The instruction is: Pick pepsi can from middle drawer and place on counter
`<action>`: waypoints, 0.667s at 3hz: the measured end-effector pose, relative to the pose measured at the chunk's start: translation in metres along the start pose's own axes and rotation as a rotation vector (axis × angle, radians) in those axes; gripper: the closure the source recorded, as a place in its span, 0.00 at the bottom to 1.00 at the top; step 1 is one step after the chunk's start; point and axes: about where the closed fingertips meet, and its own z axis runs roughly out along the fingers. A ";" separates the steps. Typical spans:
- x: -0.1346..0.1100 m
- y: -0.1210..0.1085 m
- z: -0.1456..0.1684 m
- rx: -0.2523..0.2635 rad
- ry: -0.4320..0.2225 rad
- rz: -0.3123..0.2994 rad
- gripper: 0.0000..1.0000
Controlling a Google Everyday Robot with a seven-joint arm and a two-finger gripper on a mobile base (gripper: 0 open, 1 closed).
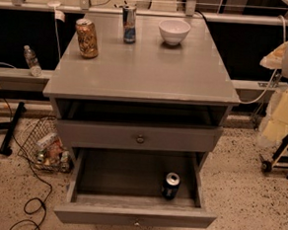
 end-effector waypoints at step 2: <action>0.005 0.002 0.014 0.002 -0.043 0.035 0.00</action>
Offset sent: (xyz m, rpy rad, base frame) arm 0.0114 -0.0217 -0.1213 0.4162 -0.0503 -0.1888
